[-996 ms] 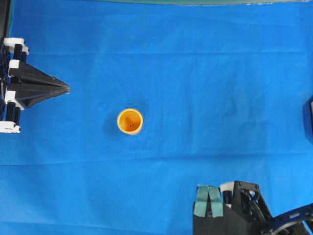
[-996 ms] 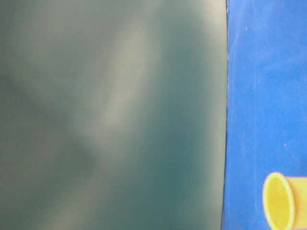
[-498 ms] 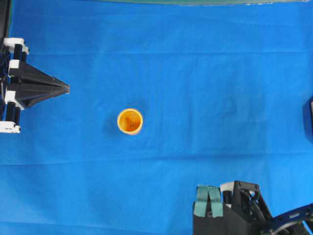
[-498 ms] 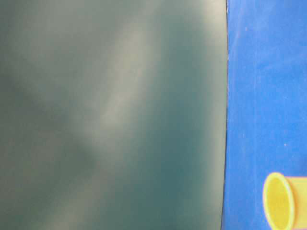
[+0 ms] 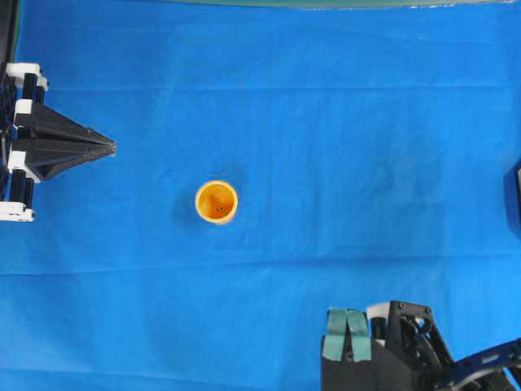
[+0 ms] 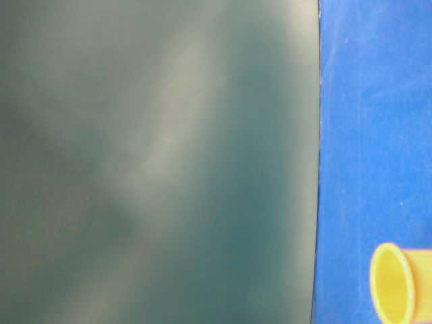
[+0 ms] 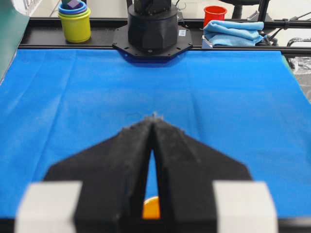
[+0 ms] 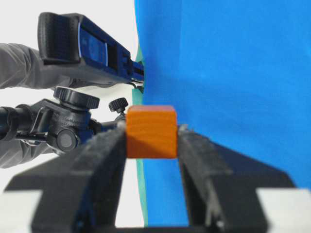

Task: Move the block forward with right arm.

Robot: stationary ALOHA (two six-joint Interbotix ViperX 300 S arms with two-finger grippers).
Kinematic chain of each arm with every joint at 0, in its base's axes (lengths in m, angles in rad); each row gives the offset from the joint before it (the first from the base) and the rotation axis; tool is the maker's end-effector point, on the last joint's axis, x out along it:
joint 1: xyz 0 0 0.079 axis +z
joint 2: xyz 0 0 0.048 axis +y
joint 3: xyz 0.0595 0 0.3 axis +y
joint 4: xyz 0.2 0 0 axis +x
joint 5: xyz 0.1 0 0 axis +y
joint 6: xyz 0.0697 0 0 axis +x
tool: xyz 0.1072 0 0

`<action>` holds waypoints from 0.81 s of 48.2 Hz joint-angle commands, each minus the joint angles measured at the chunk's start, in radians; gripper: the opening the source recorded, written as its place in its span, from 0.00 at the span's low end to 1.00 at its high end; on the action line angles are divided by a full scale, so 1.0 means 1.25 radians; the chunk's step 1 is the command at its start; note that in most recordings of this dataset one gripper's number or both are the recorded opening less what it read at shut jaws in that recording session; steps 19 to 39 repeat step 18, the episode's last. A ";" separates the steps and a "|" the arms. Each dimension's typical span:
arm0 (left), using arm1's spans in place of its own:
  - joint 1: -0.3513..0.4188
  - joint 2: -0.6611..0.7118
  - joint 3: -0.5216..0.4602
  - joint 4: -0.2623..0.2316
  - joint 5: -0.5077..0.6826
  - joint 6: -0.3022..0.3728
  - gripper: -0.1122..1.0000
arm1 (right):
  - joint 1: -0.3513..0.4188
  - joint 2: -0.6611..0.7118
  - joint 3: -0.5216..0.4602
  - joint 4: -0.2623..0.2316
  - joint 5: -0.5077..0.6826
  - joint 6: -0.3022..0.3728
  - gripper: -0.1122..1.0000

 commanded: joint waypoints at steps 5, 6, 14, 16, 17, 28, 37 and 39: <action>0.001 0.007 -0.026 0.001 -0.004 -0.001 0.12 | 0.004 -0.013 -0.021 0.001 -0.013 0.001 0.46; 0.001 0.007 -0.026 0.001 -0.004 -0.001 0.12 | 0.002 -0.012 -0.020 0.001 -0.013 0.001 0.46; 0.001 0.007 -0.026 0.001 -0.004 -0.001 0.12 | 0.004 -0.012 -0.018 0.001 -0.013 0.001 0.46; 0.002 0.007 -0.026 0.000 -0.005 -0.001 0.12 | 0.004 -0.013 -0.018 0.002 -0.013 0.001 0.46; 0.001 0.007 -0.026 0.001 -0.004 -0.001 0.12 | 0.004 -0.013 -0.018 0.001 -0.015 0.001 0.46; 0.001 0.007 -0.025 0.001 -0.004 -0.001 0.12 | 0.004 -0.013 -0.018 0.002 -0.015 0.001 0.46; 0.001 0.007 -0.025 0.001 -0.004 -0.001 0.12 | 0.004 -0.013 -0.018 0.002 -0.015 0.001 0.46; 0.001 0.007 -0.025 0.001 -0.004 -0.001 0.12 | 0.004 -0.013 -0.018 0.002 -0.015 0.001 0.46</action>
